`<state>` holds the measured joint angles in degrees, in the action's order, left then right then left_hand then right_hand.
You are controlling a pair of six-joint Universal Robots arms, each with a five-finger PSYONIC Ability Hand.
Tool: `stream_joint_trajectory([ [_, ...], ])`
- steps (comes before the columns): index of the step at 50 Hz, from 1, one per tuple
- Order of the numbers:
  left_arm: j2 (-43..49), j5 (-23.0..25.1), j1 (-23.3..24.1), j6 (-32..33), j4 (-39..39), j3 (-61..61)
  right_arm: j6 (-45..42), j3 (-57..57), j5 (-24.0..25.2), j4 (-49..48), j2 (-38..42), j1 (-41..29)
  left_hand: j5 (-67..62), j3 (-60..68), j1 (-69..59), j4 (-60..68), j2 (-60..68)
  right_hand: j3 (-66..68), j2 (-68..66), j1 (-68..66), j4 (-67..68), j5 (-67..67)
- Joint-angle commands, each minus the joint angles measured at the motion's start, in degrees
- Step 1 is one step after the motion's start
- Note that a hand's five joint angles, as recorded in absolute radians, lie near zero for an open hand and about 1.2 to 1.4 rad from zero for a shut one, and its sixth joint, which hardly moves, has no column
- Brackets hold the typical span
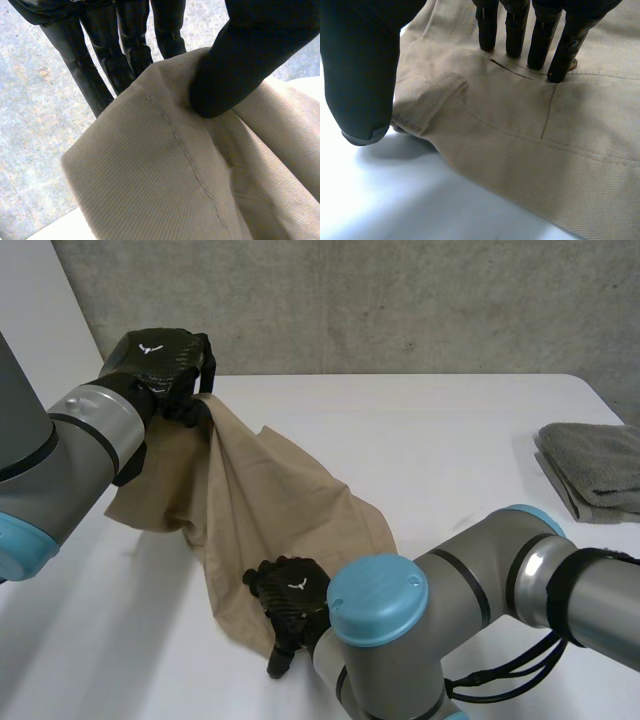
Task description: Fold the laundry.
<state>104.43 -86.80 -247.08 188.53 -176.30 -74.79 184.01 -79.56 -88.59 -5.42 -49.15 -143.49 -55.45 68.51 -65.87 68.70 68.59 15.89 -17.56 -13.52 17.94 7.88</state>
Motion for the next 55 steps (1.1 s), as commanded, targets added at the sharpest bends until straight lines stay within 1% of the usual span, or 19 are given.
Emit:
stream_joint_trajectory([
  [1, 0.2, 0.1, -0.3, 0.0, 0.0, 0.0, -0.2, 2.7, -2.5, 0.1, 2.4, -0.1, -14.6, 11.5, -14.1, 11.3, 11.4, 3.4, -1.8, -5.8, 1.4, 1.4],
  [3, 0.2, 0.1, -0.3, 0.0, 0.0, 0.0, -0.2, 2.8, -2.5, 0.1, 2.5, -0.1, -14.6, 11.5, -14.1, 11.3, 11.4, 7.5, -5.8, -9.8, 5.4, 5.5],
  [4, 0.2, 0.1, -0.3, 0.0, 0.0, 0.0, -0.2, 2.8, -2.5, 0.0, 2.5, -0.1, -14.6, 11.5, -14.1, 11.3, 11.4, 11.5, -9.8, -13.9, 9.4, 9.5],
  [8, 0.2, 0.1, -0.3, 0.0, 0.0, 0.0, -0.2, 2.8, -2.4, -0.6, 2.4, -0.1, -14.6, 11.5, -14.1, 11.3, 11.4, 41.7, -40.1, -44.1, 39.7, 39.7],
  [9, 0.2, 0.1, -0.3, 0.0, 0.0, 0.0, -0.2, 3.0, -2.4, -1.0, 2.4, 0.0, -14.6, 11.5, -14.1, 11.3, 11.4, 54.5, -52.8, -56.8, 52.4, 52.5],
  [10, 0.2, 0.1, -0.3, 0.0, 0.0, 0.0, -0.2, 3.1, -2.4, -1.3, 2.4, 0.0, -14.6, 11.5, -14.1, 11.3, 11.4, 60.9, -59.2, -63.3, 58.9, 58.9],
  [11, 0.1, 0.1, -0.3, 0.0, 0.0, 0.0, -0.3, 3.1, -2.5, -1.4, 2.4, 0.0, -14.6, 11.5, -14.1, 11.3, 11.4, 64.1, -62.4, -66.4, 62.0, 62.1],
  [23, -0.1, -0.1, -0.4, -0.2, 0.2, -0.4, -1.5, 3.3, -1.9, -1.3, 1.1, 1.5, -14.6, 11.5, -14.1, 11.3, 11.4, 64.1, -62.4, -66.5, 62.1, 62.1],
  [27, -0.6, 0.1, -0.3, -0.1, 0.5, -0.9, -8.2, 1.9, -1.3, 1.3, -4.9, 8.2, -14.6, 11.5, -14.1, 11.3, 11.4, 64.1, -62.4, -66.5, 62.1, 62.1],
  [28, -0.7, 0.1, -0.3, -0.1, 0.8, -1.0, -12.9, 1.0, -0.6, 3.1, -8.4, 12.8, -14.6, 11.5, -14.1, 11.3, 11.4, 64.1, -62.4, -66.5, 62.1, 62.1],
  [31, -1.0, 0.1, -0.4, 0.0, 1.8, -1.0, -20.5, 0.8, 1.5, 6.5, -13.2, 19.5, -14.6, 11.5, -14.1, 11.3, 11.4, 64.1, -62.4, -66.5, 62.1, 62.1],
  [32, -1.4, 0.1, -0.4, 0.1, 3.2, -1.0, -25.7, 1.2, 3.3, 8.8, -15.4, 23.0, -14.6, 11.5, -14.1, 11.3, 11.4, 64.1, -62.4, -66.5, 62.1, 62.1],
  [35, -2.3, 0.4, -0.5, 0.2, 6.4, -0.9, -30.7, 2.5, 5.8, 12.3, -18.2, 26.1, -14.6, 11.5, -14.1, 11.3, 11.4, 64.1, -62.4, -66.5, 62.1, 62.1],
  [36, -2.7, 0.6, -0.3, 0.2, 8.8, -0.8, -31.6, 4.5, 6.5, 14.2, -19.7, 27.2, -14.6, 11.5, -14.1, 11.3, 11.4, 64.1, -62.4, -66.5, 62.1, 62.1],
  [43, -4.8, 0.8, 0.8, -0.1, 18.1, -1.1, -32.4, 11.4, 8.1, 21.2, -26.3, 30.9, -14.6, 11.5, -14.1, 11.3, 11.4, 64.1, -62.4, -66.5, 62.1, 62.1],
  [44, -5.5, 0.8, 1.5, -0.3, 20.1, -1.1, -32.7, 12.9, 8.3, 23.2, -27.4, 31.2, -14.6, 11.5, -14.1, 11.3, 11.4, 64.1, -62.4, -66.5, 62.1, 62.1],
  [48, -7.1, 0.5, 3.4, -0.5, 23.9, -0.9, -33.4, 16.8, 8.5, 28.1, -29.3, 31.6, -14.6, 11.5, -14.1, 11.3, 11.4, 64.1, -62.4, -66.5, 62.1, 62.1],
  [55, -17.1, 0.7, 3.4, -0.7, 23.8, 1.4, -33.4, 22.3, 8.7, 30.7, -35.0, 32.0, -14.6, 11.5, -14.1, 11.3, 11.4, 64.1, -62.4, -66.5, 62.1, 62.1],
])
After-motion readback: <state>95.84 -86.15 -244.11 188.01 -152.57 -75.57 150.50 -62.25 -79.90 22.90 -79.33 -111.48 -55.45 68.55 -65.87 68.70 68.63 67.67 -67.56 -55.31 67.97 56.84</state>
